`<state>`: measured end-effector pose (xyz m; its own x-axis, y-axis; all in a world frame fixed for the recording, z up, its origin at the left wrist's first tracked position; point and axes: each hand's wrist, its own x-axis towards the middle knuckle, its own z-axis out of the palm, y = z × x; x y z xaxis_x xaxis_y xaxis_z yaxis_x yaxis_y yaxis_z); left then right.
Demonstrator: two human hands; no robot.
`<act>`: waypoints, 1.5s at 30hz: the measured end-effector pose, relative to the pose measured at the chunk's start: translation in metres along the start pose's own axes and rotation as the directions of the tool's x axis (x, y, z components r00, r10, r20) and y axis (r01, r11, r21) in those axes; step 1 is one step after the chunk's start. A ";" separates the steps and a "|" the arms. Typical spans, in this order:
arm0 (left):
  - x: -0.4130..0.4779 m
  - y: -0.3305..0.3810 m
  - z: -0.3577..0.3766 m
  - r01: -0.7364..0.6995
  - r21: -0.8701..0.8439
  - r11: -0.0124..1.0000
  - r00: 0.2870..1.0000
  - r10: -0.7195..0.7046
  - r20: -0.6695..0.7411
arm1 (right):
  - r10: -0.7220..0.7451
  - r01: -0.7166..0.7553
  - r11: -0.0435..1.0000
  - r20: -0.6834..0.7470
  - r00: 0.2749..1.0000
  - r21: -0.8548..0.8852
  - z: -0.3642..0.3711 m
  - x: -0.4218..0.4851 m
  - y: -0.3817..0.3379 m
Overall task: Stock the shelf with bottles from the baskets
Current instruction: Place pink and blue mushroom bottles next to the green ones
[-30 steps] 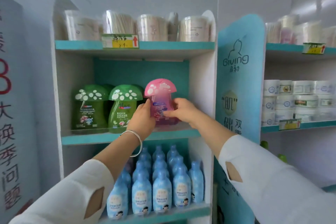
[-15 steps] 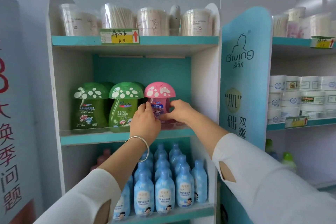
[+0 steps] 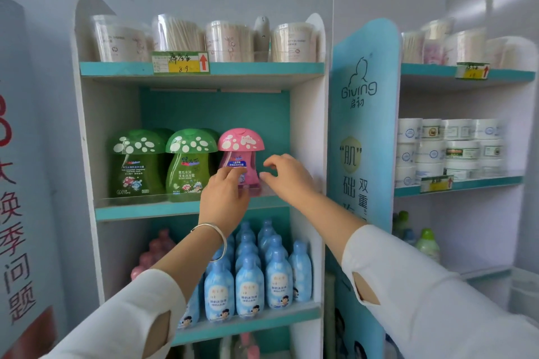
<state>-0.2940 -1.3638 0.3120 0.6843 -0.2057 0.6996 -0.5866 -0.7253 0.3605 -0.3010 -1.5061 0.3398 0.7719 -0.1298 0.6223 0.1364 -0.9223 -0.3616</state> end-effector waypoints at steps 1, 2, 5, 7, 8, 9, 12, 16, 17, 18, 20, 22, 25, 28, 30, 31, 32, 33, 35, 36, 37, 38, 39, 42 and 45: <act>-0.005 0.006 0.000 -0.012 -0.002 1.000 1.000 0.012 0.010 | -0.005 0.005 1.000 -0.017 1.000 -0.004 -0.005 -0.009 0.003; -0.011 0.012 0.001 -0.028 -0.007 1.000 0.999 0.028 0.027 | -0.010 0.010 1.000 -0.024 1.000 -0.014 -0.010 -0.018 0.007; -0.029 0.034 0.009 -0.087 -0.033 0.996 0.990 0.091 0.112 | -0.015 0.014 0.999 -0.016 1.000 -0.050 -0.026 -0.051 0.024; -0.043 0.054 0.019 -0.121 -0.051 0.991 0.978 0.128 0.163 | 0.022 -0.021 0.998 0.005 1.000 -0.054 -0.038 -0.075 0.040; -0.051 0.065 0.024 -0.132 -0.060 0.989 0.972 0.141 0.188 | 0.049 -0.048 0.997 0.019 0.999 -0.055 -0.044 -0.087 0.049; -0.059 0.076 0.031 -0.143 -0.064 0.988 0.964 0.153 0.219 | 0.076 -0.074 0.996 0.031 0.997 -0.053 -0.049 -0.099 0.058; -0.084 0.108 0.053 -0.206 -0.065 0.976 0.930 0.216 0.296 | 0.147 -0.144 0.988 0.053 0.988 -0.059 -0.066 -0.135 0.089; -0.117 0.151 0.079 -0.264 -0.098 0.960 0.876 0.281 0.392 | 0.272 -0.267 0.962 0.097 0.957 -0.065 -0.093 -0.182 0.131; -0.126 0.161 0.085 -0.283 -0.106 0.953 0.857 0.301 0.418 | 0.299 -0.291 0.954 0.125 0.946 -0.078 -0.098 -0.195 0.143; -0.136 0.170 0.093 -0.307 -0.114 0.945 0.835 0.325 0.444 | 0.326 -0.313 0.945 0.161 0.932 -0.098 -0.103 -0.208 0.153; -0.156 0.186 0.110 -0.358 -0.145 0.922 0.786 0.382 0.487 | 0.364 -0.339 0.930 0.230 0.903 -0.142 -0.109 -0.237 0.173; -0.178 0.200 0.129 -0.393 -0.170 0.904 0.736 0.420 0.530 | 0.395 -0.362 0.918 0.297 0.869 -0.161 -0.111 -0.267 0.191; -0.210 0.217 0.153 -0.423 -0.200 0.884 0.663 0.452 0.597 | 0.454 -0.409 0.891 0.363 0.813 -0.198 -0.107 -0.307 0.213; -0.234 0.223 0.182 -0.433 -0.209 0.877 0.582 0.449 0.678 | 0.524 -0.470 0.851 0.433 0.733 -0.234 -0.091 -0.339 0.239; -0.246 0.223 0.197 -0.416 -0.198 0.888 0.547 0.418 0.725 | 0.536 -0.485 0.841 0.493 0.685 -0.239 -0.081 -0.358 0.250; -0.250 0.224 0.202 -0.414 -0.195 0.889 0.529 0.410 0.743 | 0.531 -0.497 0.840 0.527 0.664 -0.220 -0.076 -0.365 0.255; -0.253 0.224 0.208 -0.414 -0.193 0.890 0.511 0.402 0.759 | 0.530 -0.515 0.833 0.563 0.634 -0.205 -0.072 -0.371 0.260; -0.256 0.224 0.213 -0.413 -0.191 0.891 0.502 0.397 0.768 | 0.530 -0.531 0.824 0.596 0.603 -0.196 -0.067 -0.376 0.264; -0.259 0.223 0.221 -0.402 -0.191 0.895 0.492 0.387 0.780 | 0.541 -0.577 0.795 0.648 0.536 -0.186 -0.057 -0.383 0.275; -0.260 0.222 0.225 -0.395 -0.194 0.898 0.488 0.384 0.784 | 0.549 -0.597 0.780 0.666 0.506 -0.190 -0.052 -0.386 0.280; -0.261 0.221 0.230 -0.390 -0.197 0.899 0.484 0.382 0.787 | 0.554 -0.603 0.772 0.678 0.483 -0.202 -0.046 -0.388 0.285; -0.263 0.219 0.234 -0.380 -0.200 0.903 0.476 0.377 0.795 | 0.559 -0.601 0.768 0.690 0.460 -0.221 -0.042 -0.391 0.287; -0.265 0.218 0.238 -0.373 -0.206 0.905 0.465 0.374 0.802 | 0.557 -0.595 0.768 0.704 0.440 -0.235 -0.038 -0.393 0.290; -0.269 0.215 0.251 -0.340 -0.232 0.911 0.438 0.372 0.818 | 0.566 -0.594 0.757 0.728 0.386 -0.274 -0.032 -0.400 0.298; -0.273 0.218 0.259 -0.351 -0.237 0.906 0.440 0.383 0.812 | 0.591 -0.618 0.731 0.722 0.359 -0.291 -0.031 -0.406 0.305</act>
<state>-0.4962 -1.6360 0.0398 0.4282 -0.9020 -0.0551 -0.8743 -0.4289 0.2275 -0.5920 -1.7463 -0.0011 0.8064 -0.3287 -0.4917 -0.5576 -0.6996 -0.4468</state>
